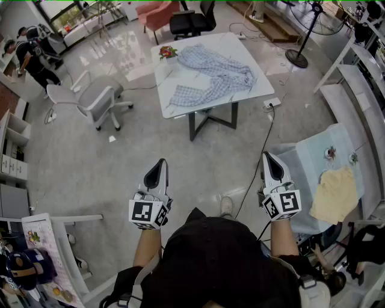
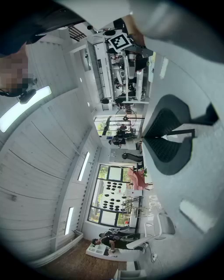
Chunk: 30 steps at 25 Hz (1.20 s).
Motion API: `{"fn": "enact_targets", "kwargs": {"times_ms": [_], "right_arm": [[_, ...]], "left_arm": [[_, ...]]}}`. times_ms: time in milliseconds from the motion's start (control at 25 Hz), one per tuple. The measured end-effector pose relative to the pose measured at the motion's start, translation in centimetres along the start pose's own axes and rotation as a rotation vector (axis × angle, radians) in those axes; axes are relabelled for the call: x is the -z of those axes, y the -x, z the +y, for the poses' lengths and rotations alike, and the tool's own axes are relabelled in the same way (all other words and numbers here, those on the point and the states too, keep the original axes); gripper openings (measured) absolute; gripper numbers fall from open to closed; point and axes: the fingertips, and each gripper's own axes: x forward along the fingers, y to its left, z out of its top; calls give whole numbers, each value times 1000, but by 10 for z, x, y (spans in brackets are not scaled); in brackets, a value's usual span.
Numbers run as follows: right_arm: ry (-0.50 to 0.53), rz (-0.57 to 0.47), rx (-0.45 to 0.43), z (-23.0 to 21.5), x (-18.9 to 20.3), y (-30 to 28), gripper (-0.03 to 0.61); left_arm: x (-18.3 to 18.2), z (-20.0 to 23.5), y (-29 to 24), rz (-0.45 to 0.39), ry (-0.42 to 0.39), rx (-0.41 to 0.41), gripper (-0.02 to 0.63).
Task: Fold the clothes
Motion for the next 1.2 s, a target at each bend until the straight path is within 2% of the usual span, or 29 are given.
{"fn": "enact_targets", "kwargs": {"times_ms": [320, 680, 720, 800, 840, 960, 1200], "right_arm": [[-3, -8, 0, -3, -4, -1, 3], [-77, -32, -6, -17, -7, 1, 9], [-73, -39, -19, -15, -9, 0, 34], [-43, -51, -43, -11, -13, -4, 172], [-29, -55, -50, -11, -14, -6, 213], [-20, -58, -58, -14, -15, -10, 274], [-34, -59, -64, -33, -15, -15, 284]], "left_arm": [[-2, -2, -6, -7, 9, 4, 6], [-2, -14, -11, -3, 8, 9, 7], [-2, -14, -12, -5, 10, 9, 30], [-3, -14, -17, -5, 15, 7, 239], [-4, -14, -19, -5, 12, 1, 261], [-6, -17, -24, 5, -6, -8, 293], [-2, -25, -40, 17, -13, -13, 324]]}}
